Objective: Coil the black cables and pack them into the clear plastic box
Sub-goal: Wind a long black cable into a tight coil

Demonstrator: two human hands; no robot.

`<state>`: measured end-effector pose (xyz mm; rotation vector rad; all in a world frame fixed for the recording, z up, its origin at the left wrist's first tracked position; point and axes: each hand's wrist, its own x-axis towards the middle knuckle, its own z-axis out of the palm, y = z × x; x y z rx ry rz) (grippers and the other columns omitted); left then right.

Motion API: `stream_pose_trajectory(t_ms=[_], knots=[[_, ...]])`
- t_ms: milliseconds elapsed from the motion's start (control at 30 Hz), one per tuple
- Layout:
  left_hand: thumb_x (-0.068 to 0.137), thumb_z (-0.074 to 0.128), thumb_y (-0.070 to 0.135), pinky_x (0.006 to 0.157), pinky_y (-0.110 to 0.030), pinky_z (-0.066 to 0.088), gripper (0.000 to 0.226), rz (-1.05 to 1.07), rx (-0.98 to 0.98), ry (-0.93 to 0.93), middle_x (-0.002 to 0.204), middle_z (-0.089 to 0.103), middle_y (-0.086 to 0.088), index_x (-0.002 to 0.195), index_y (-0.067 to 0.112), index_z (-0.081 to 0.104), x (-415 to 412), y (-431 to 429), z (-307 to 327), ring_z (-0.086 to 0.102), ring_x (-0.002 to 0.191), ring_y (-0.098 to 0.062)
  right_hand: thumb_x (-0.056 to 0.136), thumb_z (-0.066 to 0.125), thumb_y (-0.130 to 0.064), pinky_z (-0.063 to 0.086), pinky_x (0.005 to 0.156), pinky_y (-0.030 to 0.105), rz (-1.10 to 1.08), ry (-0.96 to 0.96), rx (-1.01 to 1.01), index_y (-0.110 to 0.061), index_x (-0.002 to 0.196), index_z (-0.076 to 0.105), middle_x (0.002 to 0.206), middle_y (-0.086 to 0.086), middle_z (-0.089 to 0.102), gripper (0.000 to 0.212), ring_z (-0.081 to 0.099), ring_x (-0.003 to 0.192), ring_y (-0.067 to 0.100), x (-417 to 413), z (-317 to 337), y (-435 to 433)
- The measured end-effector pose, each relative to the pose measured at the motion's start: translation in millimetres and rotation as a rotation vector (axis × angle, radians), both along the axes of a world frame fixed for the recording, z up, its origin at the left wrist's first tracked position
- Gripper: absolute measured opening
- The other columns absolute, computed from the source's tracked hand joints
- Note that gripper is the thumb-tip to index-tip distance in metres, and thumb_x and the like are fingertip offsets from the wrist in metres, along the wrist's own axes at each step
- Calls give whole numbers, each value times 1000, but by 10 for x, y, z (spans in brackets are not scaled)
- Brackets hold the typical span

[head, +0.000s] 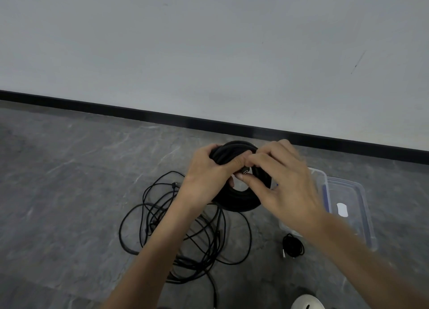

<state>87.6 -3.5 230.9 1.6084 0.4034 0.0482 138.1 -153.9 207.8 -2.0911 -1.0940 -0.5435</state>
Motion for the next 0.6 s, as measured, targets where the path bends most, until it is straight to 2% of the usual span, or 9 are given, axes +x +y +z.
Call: stream_pose_trajectory(t_ms=[133, 200, 300, 400, 433, 500, 600], knots=[[86, 70, 29, 55, -21, 46, 24, -17, -47, -10, 58, 62, 8, 97, 8, 68, -1, 5, -1, 54, 53, -11, 81, 75, -16, 38, 77, 14, 10, 31, 66, -4, 89, 70, 85, 4, 61, 16, 47, 84, 10, -10, 21, 9], [86, 70, 31, 58, -22, 47, 26, -32, -97, -11, 62, 63, 8, 100, 9, 67, -5, 11, 7, 55, 56, -11, 82, 72, -17, 39, 77, 15, 11, 58, 68, -5, 88, 70, 86, 2, 61, 14, 48, 84, 10, -1, 34, 9], [77, 74, 30, 66, -18, 50, 44, -127, -156, -14, 76, 69, 7, 114, 10, 63, -22, 42, 17, 63, 68, -7, 85, 64, -18, 39, 76, 14, 11, 110, 36, -7, 87, 65, 86, 0, 59, 11, 47, 84, 10, 25, 56, -36], [67, 82, 18, 82, -20, 53, 62, -198, -139, -12, 106, 71, 2, 123, 15, 58, -28, 84, 2, 68, 98, -9, 86, 56, -16, 36, 76, 11, 21, 134, 12, -8, 87, 60, 87, -4, 55, 9, 45, 83, 6, 40, 88, -83], [67, 84, 13, 84, -20, 53, 64, -202, -121, -7, 111, 70, 2, 124, 17, 56, -31, 89, 0, 67, 102, -8, 88, 57, -18, 36, 76, 10, 26, 137, 0, -9, 87, 59, 87, -7, 52, 9, 44, 83, 6, 44, 91, -94], [70, 83, 7, 79, -15, 52, 62, -189, -57, 5, 110, 68, 5, 124, 19, 55, -43, 88, -3, 66, 98, -1, 90, 57, -22, 35, 75, 10, 32, 144, -35, -10, 86, 58, 88, -11, 48, 12, 44, 81, 4, 49, 78, -108], [74, 82, 11, 75, -11, 51, 56, -143, 58, 16, 107, 66, 7, 121, 22, 54, -39, 83, -27, 64, 92, 4, 93, 52, -26, 37, 71, 11, 14, 166, -59, -10, 86, 57, 85, -10, 50, 19, 45, 78, 4, 38, 68, -106]])
